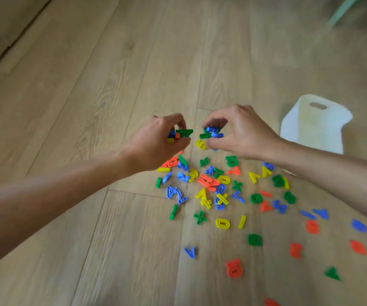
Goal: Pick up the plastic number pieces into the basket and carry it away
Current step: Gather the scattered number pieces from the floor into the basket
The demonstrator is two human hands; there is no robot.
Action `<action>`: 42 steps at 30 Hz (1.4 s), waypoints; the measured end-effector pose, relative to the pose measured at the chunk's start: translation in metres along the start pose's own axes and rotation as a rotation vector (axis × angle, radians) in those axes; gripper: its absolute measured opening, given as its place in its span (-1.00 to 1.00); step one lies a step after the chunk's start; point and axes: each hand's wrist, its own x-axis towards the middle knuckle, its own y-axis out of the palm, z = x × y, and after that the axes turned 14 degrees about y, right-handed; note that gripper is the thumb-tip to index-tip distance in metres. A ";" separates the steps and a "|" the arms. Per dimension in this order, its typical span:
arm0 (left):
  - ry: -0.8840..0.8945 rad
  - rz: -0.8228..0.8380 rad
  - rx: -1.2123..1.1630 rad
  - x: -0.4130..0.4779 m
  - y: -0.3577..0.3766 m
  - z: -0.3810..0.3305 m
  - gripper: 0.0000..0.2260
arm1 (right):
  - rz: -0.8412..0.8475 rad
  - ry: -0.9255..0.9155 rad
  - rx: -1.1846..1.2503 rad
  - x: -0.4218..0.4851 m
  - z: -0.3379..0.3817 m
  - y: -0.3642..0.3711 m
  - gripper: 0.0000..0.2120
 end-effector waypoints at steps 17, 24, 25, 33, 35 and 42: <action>-0.092 0.263 -0.370 0.191 0.188 -0.166 -0.77 | -0.267 0.692 0.740 -0.033 -0.264 -0.073 -0.78; -0.250 0.333 -0.241 0.229 0.235 -0.171 -0.74 | -0.267 0.812 0.750 -0.014 -0.298 -0.054 -0.78; -0.251 0.353 -0.211 0.232 0.236 -0.173 -0.77 | -0.262 0.817 0.736 -0.012 -0.300 -0.054 -0.77; -0.204 0.394 -0.158 0.240 0.232 -0.179 -0.76 | -0.276 0.771 0.667 -0.011 -0.300 -0.062 -0.87; -0.153 0.385 -0.102 0.235 0.224 -0.182 -0.74 | -0.321 0.742 0.640 -0.014 -0.296 -0.062 -0.84; 0.098 0.182 -0.054 0.167 0.173 -0.189 -0.74 | -0.504 0.446 0.619 -0.057 -0.233 -0.047 -0.76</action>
